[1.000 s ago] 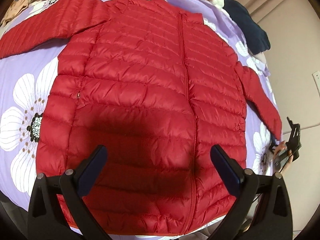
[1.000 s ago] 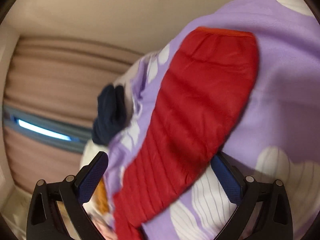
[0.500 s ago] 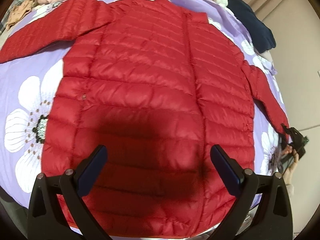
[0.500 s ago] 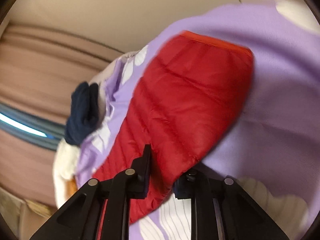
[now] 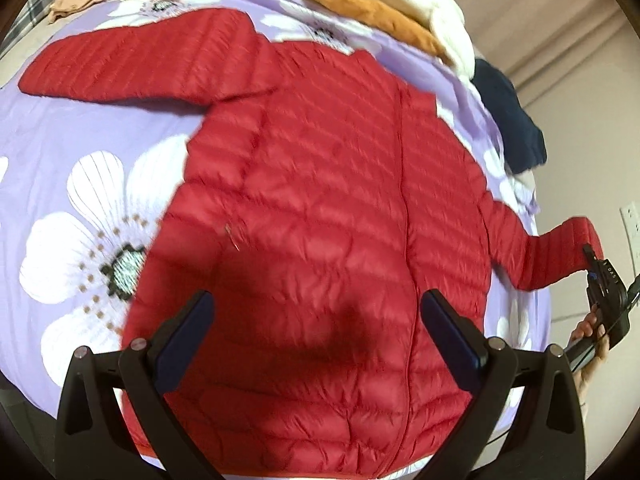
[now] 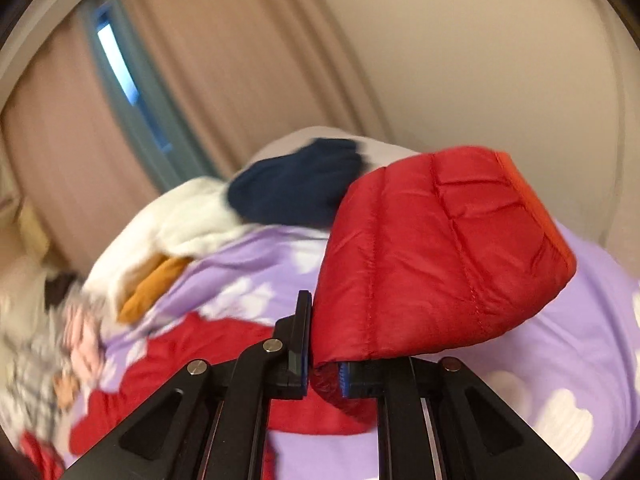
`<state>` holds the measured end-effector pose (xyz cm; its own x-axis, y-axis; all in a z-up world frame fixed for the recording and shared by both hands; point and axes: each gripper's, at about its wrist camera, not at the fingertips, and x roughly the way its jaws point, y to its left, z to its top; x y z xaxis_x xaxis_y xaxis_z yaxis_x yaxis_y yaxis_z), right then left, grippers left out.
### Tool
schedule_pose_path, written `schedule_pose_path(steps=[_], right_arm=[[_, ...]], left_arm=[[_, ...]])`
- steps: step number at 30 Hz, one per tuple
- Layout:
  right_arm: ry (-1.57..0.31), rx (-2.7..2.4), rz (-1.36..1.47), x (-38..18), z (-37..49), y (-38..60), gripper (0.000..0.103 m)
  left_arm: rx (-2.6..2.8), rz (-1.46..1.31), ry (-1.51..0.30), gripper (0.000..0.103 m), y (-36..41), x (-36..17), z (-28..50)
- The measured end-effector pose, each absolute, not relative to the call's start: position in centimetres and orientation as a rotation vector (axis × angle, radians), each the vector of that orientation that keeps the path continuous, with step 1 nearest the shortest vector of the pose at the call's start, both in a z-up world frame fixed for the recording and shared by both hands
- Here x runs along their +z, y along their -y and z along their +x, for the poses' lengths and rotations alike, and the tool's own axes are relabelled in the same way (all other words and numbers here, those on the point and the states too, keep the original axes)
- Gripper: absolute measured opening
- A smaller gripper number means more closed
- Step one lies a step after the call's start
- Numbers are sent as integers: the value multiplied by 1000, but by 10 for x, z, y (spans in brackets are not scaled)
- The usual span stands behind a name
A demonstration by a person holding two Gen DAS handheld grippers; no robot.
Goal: Fold large clothes
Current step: 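Grasp the sleeve cuff nearest the right tool and lift it, then lay the sleeve across the jacket body with the right tool while the left tool grasps the jacket's side edge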
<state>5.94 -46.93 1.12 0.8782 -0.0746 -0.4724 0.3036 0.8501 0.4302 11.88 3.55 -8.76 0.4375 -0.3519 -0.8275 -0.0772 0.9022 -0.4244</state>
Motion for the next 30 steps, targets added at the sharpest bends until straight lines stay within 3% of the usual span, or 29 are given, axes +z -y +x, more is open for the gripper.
schedule_pose_path(steps=[13, 26, 27, 28, 30], right_arm=[[-562, 146, 200, 5, 140, 293, 14], [-770, 294, -96, -63, 169, 179, 16], [-782, 301, -98, -65, 169, 179, 25], [-794, 305, -103, -67, 168, 177, 42], [-819, 312, -102, -70, 167, 177, 53]], left_arm=[[-292, -645, -998, 102, -68, -74, 170], [-440, -787, -1051, 102, -53, -97, 235], [-454, -798, -1063, 103, -50, -99, 240], [-465, -808, -1078, 102, -45, -103, 246], [-481, -812, -1098, 102, -34, -109, 258]])
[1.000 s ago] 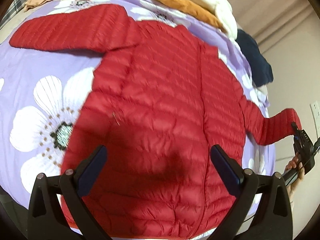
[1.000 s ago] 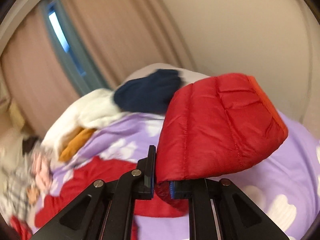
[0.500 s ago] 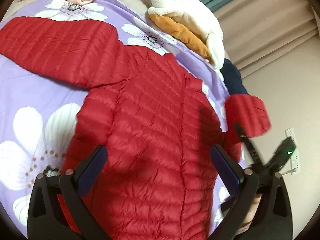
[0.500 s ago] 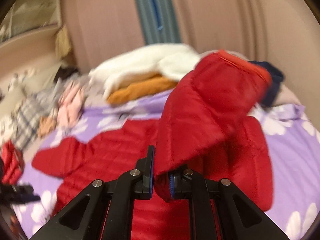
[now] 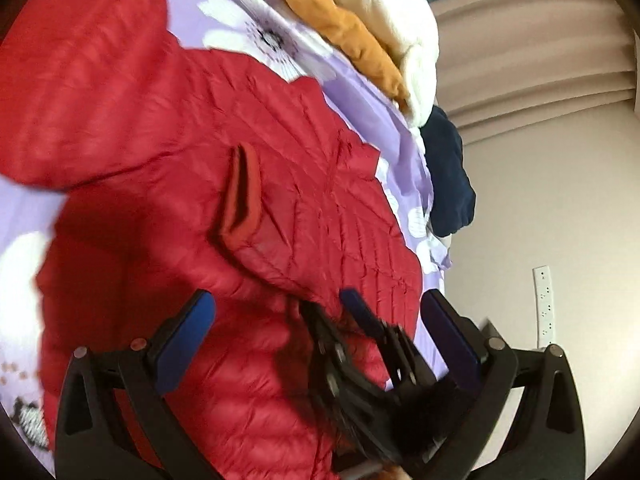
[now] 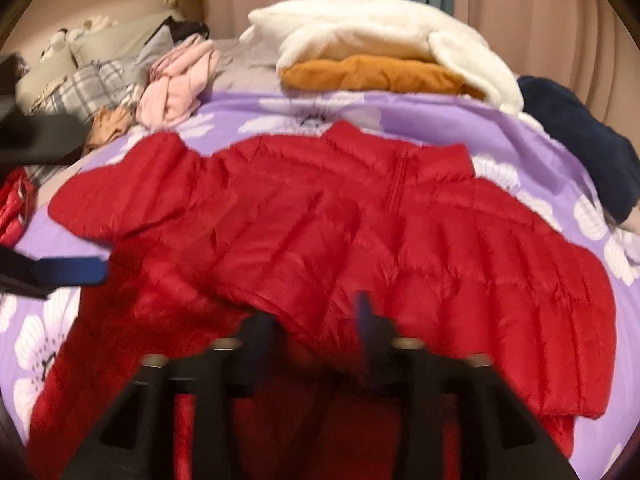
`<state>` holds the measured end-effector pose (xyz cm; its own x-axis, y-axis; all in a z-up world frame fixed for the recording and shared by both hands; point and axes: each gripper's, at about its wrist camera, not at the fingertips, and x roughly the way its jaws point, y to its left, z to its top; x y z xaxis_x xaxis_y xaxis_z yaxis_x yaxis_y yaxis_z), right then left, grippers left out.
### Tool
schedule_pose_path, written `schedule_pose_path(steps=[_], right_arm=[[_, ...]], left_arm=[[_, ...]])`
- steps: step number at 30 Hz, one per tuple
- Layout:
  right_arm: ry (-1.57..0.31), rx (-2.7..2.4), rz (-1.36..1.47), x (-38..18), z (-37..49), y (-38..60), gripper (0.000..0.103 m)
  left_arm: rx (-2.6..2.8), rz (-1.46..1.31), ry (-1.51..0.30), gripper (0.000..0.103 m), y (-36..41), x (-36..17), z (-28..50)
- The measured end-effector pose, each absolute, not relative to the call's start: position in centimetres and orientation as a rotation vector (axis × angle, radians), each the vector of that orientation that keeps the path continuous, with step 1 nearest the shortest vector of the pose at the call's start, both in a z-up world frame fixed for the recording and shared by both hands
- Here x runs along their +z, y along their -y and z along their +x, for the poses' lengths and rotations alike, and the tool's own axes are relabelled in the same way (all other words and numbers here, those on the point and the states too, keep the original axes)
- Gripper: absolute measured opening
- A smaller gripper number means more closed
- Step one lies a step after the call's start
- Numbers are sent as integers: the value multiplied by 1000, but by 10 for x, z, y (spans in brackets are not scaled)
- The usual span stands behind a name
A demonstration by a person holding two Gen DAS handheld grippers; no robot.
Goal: Fold large clothes
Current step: 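Lay the sleeve across the jacket body with the right tool while the left tool grasps the jacket's side edge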
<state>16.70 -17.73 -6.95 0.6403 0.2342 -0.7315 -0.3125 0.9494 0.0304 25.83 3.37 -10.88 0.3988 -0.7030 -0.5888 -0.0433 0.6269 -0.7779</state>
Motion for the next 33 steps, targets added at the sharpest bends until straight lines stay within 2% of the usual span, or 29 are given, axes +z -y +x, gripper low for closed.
schedule_pose_path(steps=[6, 9, 11, 12, 14, 15, 18, 24, 33], right_arm=[[-756, 334, -10, -50, 138, 209, 53], [-723, 318, 46, -42, 122, 237, 54], [-709, 277, 67, -39, 117, 254, 54], [-707, 254, 80, -39, 116, 263, 54], [-708, 210, 119, -41, 117, 282, 54], [-713, 189, 142, -42, 117, 292, 54], [-724, 130, 220, -46, 119, 319, 54], [-701, 61, 281, -45, 116, 345, 54], [-726, 91, 260, -59, 153, 323, 54]], left_arm=[[-492, -863, -1136, 99, -19, -132, 280], [-457, -894, -1151, 86, -19, -145, 286], [-426, -902, -1156, 58, -20, -153, 291], [-411, -897, -1158, 50, -20, -156, 294], [-376, -886, -1159, 22, -21, -162, 300], [-355, -886, -1155, 19, -22, -164, 302], [-306, -871, -1099, 15, -31, -156, 301], [-216, -716, -970, 15, -60, -121, 285], [-206, -718, -1056, 15, -71, -147, 287]])
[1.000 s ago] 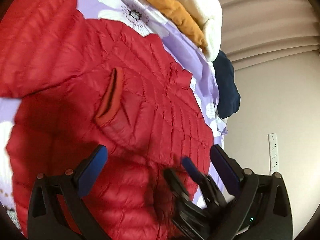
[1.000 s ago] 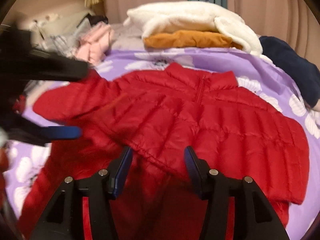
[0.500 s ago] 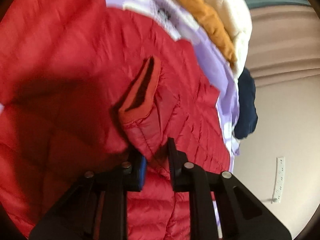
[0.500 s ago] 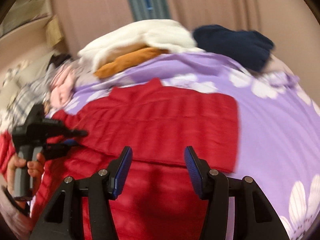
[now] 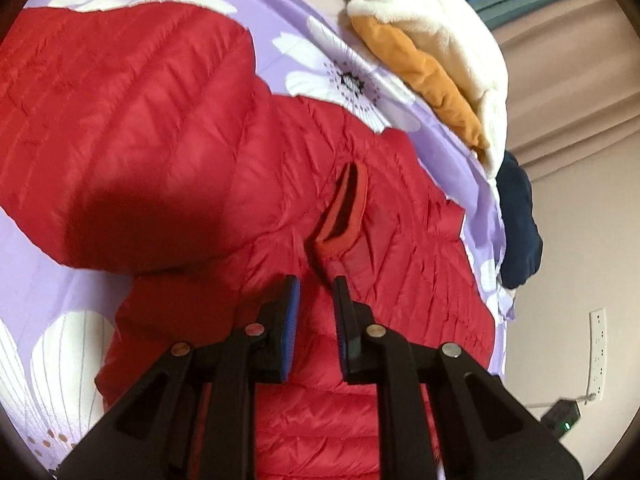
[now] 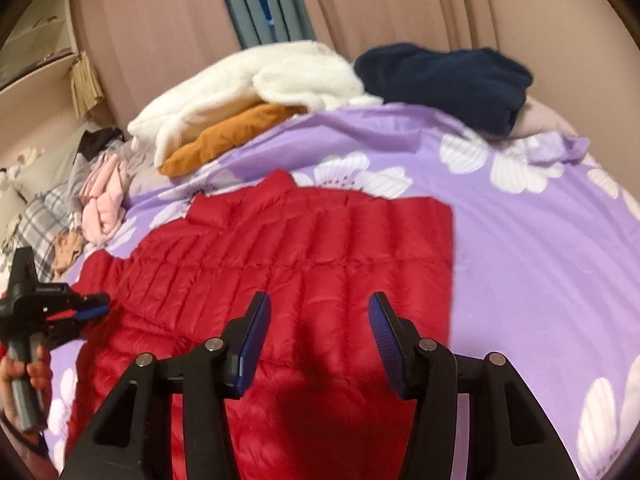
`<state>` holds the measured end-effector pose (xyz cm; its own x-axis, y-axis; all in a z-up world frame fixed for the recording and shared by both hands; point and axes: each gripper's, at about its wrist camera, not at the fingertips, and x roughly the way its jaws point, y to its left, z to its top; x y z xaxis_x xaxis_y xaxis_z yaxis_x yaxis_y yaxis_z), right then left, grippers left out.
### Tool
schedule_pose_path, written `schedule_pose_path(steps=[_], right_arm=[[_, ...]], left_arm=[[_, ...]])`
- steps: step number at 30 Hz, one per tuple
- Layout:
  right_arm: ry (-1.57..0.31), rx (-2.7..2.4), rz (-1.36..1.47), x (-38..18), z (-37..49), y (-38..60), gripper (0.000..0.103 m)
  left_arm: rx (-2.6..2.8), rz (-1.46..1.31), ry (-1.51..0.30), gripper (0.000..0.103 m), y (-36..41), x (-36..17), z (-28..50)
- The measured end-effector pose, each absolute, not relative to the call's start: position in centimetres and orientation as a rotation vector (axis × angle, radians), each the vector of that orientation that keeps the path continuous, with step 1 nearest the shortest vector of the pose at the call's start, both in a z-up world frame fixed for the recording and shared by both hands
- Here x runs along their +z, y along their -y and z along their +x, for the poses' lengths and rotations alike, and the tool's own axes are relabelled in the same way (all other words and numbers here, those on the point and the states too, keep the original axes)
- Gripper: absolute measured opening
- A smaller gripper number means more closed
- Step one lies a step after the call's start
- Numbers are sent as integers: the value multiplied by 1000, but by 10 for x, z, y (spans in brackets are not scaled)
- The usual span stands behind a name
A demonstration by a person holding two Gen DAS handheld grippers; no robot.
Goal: Fold large clothes
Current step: 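Lay the sleeve across the jacket body with the right tool while the left tool grasps the jacket's side edge, then fold the other sleeve and side over the body with the left tool, release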
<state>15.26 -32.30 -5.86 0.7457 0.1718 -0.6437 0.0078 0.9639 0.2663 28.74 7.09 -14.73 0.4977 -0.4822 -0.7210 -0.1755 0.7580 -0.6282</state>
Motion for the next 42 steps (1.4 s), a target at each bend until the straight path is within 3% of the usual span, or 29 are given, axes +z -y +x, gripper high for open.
schedule_pose_path(steps=[3, 4, 5, 7, 8, 14, 24, 39, 42], right_arm=[[-815, 54, 194, -83, 168, 315, 54], [-876, 53, 180, -97, 175, 312, 54], [-888, 47, 165, -102, 177, 311, 54], [-874, 40, 136, -102, 174, 308, 54], [-869, 41, 136, -98, 171, 308, 54], [-778, 97, 169, -67, 140, 307, 54], [-739, 136, 221, -49, 102, 311, 54], [-767, 115, 199, -48, 92, 297, 54], [-771, 117, 196, -48, 92, 295, 54]], left_arm=[[-224, -733, -1083, 21, -71, -150, 287], [-234, -750, -1087, 29, -74, -149, 286], [-237, -758, -1087, 47, -76, -148, 284], [-230, -773, -1056, 71, -87, -139, 276], [-225, -786, -1028, 74, -96, -134, 269], [-117, -848, -924, 74, -169, -121, 242], [112, -1120, -809, 74, -300, -158, 210], [136, -1351, -664, 76, -355, -183, 228], [163, -1361, -656, 68, -361, -183, 231]])
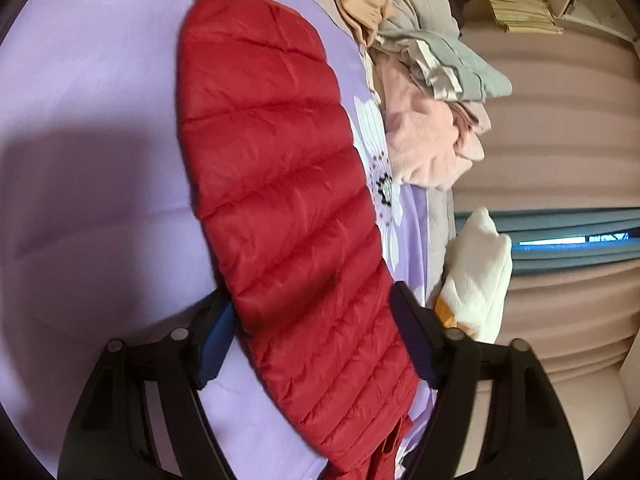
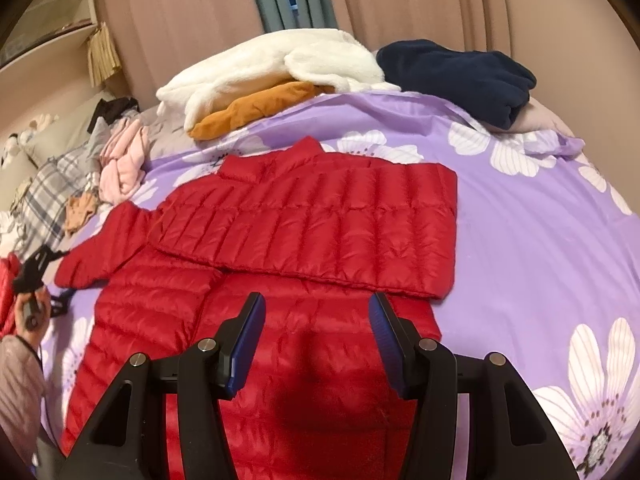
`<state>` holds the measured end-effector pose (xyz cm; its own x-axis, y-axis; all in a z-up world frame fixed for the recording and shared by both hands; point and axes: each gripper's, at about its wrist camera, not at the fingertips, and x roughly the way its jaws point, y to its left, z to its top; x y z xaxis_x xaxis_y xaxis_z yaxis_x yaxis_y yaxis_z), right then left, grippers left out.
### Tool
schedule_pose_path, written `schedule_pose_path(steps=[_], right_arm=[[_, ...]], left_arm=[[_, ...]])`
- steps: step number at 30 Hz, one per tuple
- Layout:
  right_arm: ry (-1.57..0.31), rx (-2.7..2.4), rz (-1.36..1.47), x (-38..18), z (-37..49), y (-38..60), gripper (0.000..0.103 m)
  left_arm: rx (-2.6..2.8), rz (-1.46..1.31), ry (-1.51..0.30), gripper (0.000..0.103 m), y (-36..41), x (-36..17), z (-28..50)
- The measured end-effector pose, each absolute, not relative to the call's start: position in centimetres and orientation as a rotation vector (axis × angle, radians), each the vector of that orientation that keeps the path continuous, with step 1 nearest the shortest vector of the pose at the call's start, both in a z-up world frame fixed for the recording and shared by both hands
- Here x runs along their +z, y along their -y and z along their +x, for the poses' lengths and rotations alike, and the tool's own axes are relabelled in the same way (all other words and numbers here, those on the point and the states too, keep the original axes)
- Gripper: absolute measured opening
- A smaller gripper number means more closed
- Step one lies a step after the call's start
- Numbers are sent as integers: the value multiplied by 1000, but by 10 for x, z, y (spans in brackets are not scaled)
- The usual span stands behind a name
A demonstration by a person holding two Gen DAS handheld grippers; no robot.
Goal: Fold large clothes
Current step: 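Fold the other sleeve and side over the body with the left tool, release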
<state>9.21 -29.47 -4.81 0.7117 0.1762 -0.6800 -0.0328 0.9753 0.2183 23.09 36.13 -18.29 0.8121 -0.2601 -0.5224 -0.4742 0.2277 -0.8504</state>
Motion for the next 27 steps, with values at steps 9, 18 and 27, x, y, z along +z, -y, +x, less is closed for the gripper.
schedule_pose_path(steps=[9, 18, 27], right_arm=[[-800, 100, 193, -55, 90, 293, 54], [-816, 91, 220, -58, 88, 297, 54], [-801, 120, 249, -57, 76, 298, 54]], left_arm=[[272, -1206, -749, 13, -366, -175, 239], [162, -559, -670, 9, -254, -39, 244], [-164, -45, -580, 10, -62, 21, 214]])
